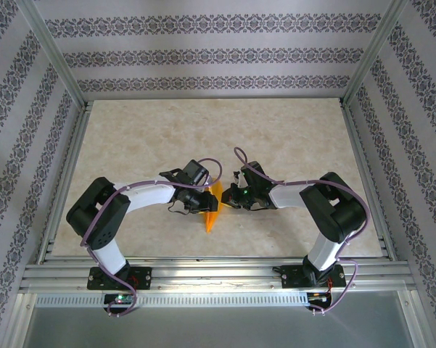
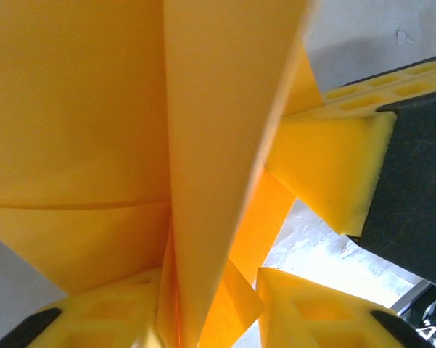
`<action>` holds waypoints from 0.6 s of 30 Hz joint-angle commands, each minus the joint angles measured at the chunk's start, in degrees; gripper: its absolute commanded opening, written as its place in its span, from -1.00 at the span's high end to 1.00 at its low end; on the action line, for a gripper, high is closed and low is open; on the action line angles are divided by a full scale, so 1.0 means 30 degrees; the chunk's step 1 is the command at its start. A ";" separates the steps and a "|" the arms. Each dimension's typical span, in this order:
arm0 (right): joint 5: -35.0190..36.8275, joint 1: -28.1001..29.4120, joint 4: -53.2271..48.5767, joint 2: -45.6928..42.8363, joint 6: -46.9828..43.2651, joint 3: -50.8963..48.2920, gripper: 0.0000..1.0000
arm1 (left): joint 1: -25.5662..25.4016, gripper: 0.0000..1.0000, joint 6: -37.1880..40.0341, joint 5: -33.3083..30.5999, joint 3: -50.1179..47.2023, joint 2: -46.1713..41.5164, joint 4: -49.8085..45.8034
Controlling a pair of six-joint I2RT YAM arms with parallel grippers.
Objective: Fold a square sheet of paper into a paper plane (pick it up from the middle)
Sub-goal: Move the paper plane to the center of the table.
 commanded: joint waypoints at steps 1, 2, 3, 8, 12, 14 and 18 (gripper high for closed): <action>-0.0185 0.0178 0.0298 0.0043 0.0196 0.0030 0.96 | -0.0202 0.46 0.0620 -0.0209 0.0589 0.0564 -0.0536; -0.0185 0.0195 0.0298 0.0055 0.0195 0.0044 0.96 | -0.0202 0.47 0.0705 -0.0356 0.0672 0.0636 -0.0703; -0.0185 0.0178 0.0298 0.0043 0.0177 0.0015 0.96 | -0.0202 0.47 0.0758 -0.0508 0.0804 0.0710 -0.0851; -0.0127 0.0171 0.0298 0.0061 0.0184 -0.0049 0.95 | -0.0290 0.57 0.1301 -0.1035 0.1282 0.1001 -0.1637; -0.0163 0.0172 0.0404 0.0127 0.0243 -0.0088 0.94 | -0.0349 0.63 0.1609 -0.1082 0.1694 0.1347 -0.1921; -0.0156 0.0156 0.0369 0.0098 0.0224 -0.0102 0.94 | -0.0375 0.65 0.1661 -0.1182 0.1818 0.1500 -0.2066; -0.0185 0.0121 0.0351 0.0095 0.0193 -0.0102 0.93 | -0.0443 0.65 0.1751 -0.1155 0.1965 0.1756 -0.2184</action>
